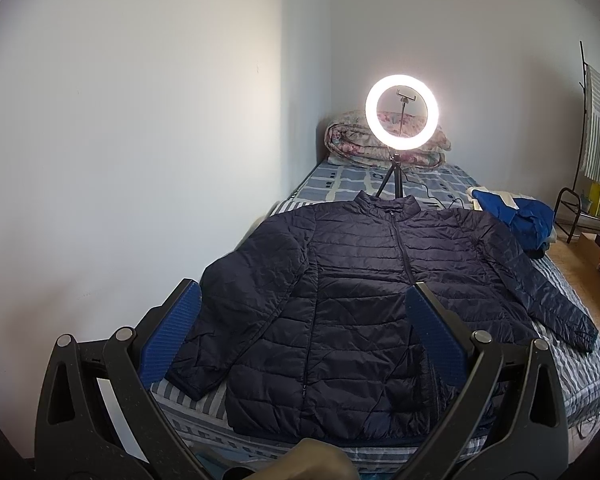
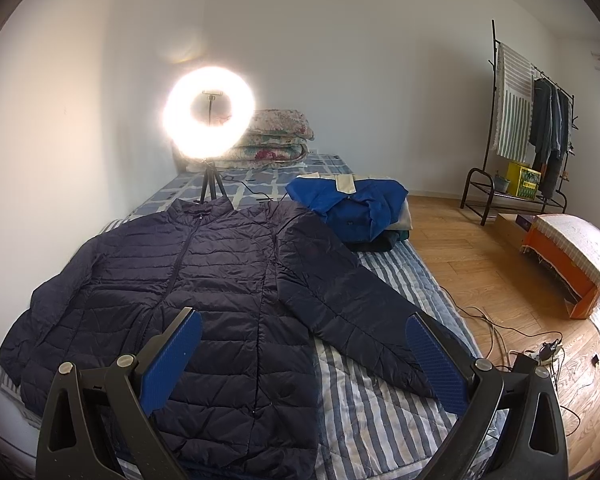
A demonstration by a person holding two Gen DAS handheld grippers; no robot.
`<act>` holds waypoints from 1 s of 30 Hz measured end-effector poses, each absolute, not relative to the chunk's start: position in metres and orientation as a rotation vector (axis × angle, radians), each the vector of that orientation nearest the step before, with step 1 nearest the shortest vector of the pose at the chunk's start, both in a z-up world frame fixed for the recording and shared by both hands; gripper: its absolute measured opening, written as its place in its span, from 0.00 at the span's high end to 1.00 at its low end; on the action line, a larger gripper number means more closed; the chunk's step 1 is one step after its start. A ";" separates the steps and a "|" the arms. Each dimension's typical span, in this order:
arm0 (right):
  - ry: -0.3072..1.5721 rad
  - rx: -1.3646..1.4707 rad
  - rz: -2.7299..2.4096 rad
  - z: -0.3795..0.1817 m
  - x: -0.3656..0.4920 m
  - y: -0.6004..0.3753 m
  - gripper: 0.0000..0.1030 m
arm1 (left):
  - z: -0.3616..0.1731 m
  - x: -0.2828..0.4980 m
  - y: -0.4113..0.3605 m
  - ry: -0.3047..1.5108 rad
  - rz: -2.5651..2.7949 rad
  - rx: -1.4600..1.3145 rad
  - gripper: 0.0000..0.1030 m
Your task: Fold large clothes
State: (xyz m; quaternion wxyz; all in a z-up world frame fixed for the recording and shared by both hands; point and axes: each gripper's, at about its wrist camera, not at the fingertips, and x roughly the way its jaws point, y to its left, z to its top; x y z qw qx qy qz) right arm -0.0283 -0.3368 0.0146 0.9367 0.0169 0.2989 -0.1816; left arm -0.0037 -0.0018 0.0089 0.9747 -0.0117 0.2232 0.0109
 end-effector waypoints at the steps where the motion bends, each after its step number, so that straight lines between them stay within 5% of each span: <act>1: 0.611 0.036 -0.370 0.015 -0.029 -0.337 0.00 | 0.010 -0.004 -0.002 0.449 0.023 -0.024 0.00; 30: 0.604 0.034 -0.365 0.017 -0.027 -0.335 0.00 | 0.011 -0.004 0.001 0.438 0.032 -0.022 0.00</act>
